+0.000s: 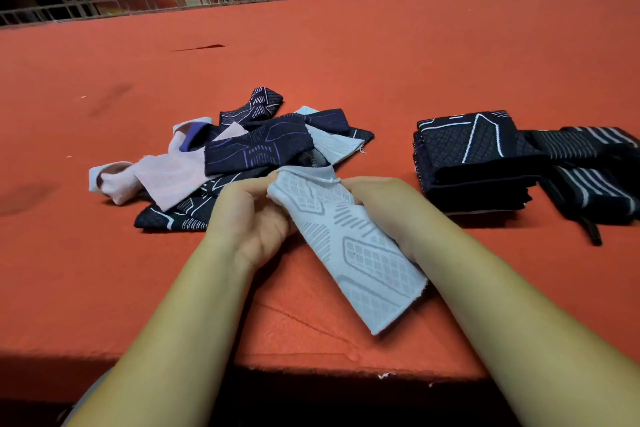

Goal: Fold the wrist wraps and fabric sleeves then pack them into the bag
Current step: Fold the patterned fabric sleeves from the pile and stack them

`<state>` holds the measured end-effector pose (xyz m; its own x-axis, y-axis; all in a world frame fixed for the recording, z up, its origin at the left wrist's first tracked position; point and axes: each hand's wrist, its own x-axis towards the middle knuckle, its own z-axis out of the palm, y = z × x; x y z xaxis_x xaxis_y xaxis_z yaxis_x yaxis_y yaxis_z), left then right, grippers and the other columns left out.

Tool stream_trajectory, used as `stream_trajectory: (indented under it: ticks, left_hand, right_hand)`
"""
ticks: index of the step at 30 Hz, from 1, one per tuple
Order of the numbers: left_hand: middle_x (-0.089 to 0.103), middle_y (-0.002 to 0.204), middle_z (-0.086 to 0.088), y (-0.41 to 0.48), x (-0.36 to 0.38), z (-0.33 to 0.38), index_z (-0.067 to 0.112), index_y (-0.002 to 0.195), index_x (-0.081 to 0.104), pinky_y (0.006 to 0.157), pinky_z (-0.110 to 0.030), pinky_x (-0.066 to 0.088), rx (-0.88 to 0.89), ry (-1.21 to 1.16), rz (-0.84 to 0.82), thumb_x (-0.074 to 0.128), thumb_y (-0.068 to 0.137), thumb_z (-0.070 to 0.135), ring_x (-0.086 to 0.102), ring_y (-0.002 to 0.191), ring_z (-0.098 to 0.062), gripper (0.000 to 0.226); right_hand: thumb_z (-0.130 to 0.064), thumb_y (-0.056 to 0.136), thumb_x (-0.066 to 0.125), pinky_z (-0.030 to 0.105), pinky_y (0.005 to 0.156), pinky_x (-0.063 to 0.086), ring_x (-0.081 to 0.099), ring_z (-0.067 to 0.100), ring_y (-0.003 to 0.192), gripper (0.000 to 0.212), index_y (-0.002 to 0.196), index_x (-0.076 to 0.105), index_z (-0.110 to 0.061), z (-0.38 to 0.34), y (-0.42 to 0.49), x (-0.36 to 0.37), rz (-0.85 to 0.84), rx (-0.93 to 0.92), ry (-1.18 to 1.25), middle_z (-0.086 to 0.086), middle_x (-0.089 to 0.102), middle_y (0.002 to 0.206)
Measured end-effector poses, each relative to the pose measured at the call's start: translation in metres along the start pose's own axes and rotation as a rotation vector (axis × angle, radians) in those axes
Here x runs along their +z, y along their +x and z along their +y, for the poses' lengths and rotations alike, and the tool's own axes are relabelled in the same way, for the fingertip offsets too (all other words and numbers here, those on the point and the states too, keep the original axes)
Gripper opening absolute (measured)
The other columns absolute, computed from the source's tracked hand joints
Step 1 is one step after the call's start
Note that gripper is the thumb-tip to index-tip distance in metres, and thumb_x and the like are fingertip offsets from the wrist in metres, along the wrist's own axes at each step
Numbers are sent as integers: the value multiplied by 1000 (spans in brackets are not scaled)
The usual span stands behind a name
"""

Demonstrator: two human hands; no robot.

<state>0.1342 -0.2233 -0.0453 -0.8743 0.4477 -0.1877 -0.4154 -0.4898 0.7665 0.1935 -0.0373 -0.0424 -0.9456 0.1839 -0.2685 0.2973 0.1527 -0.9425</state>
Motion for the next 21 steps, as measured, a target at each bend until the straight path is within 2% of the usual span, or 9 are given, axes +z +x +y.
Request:
stream_trajectory:
  ticks: [3,5,7,8,10,12,14,18,21]
  left_hand:
    - [74,113,-33,1,6,-2,-14,88,79,82,-51,66,95,-25,31,46,103,1,76,104,-46,40]
    - [73,111,-22,9,2,-4,-9,104,75,82,-44,65,195,70,121,56,100,2,76,104,-42,22]
    - [71,93,-9,14,-4,-6,8,116,75,67,-34,56,320,288,228,62,102,8,69,79,-25,19]
    - [68,87,-5,15,-5,-7,15,119,74,60,-31,50,359,390,221,63,104,15,62,70,-19,19]
    - [63,86,-4,15,-4,-10,19,126,71,55,-28,47,373,482,141,63,108,24,55,65,-13,21]
    - [59,91,-7,14,-2,-15,16,127,69,60,-28,50,371,475,92,63,108,24,56,68,-12,22]
    - [63,94,-8,12,3,-17,13,123,68,64,-27,52,371,452,83,64,107,22,59,71,-13,18]
    - [63,62,5,13,4,-20,8,105,68,49,-18,44,330,448,92,60,109,27,54,50,-5,21]
    - [75,89,-9,10,5,-21,-1,121,70,52,-21,51,245,400,73,58,109,38,66,60,-10,43]
  right_hand:
    - [-34,56,61,46,76,59,67,27,78,68,119,79,-18,-6,-6,-6,-101,80,35,12,82,104]
    - [-31,53,57,42,72,55,65,26,73,69,116,81,-17,-6,-4,-10,-98,99,13,12,82,103]
    - [-28,50,53,44,66,43,53,27,69,73,118,73,-7,-7,-6,-12,-48,86,-52,8,74,89]
    - [-26,52,50,48,66,36,45,27,73,70,115,68,-3,-5,-5,-13,-25,51,-86,8,62,84]
    - [-22,66,52,50,69,32,38,27,79,37,96,62,-4,0,-3,-14,-19,7,-102,2,49,85]
    - [-28,86,65,36,66,44,55,24,71,11,83,68,-18,0,-2,-15,-13,-12,-46,-2,63,80]
    - [-38,96,73,22,63,55,71,16,72,17,92,80,-22,2,-1,-17,-4,-70,11,-3,79,86]
    - [-35,98,77,39,84,63,76,25,82,23,98,80,-12,5,0,-17,92,-152,153,11,83,99]
    - [-30,98,78,41,83,63,77,25,79,19,96,80,-11,6,3,-17,135,-147,222,12,82,95]
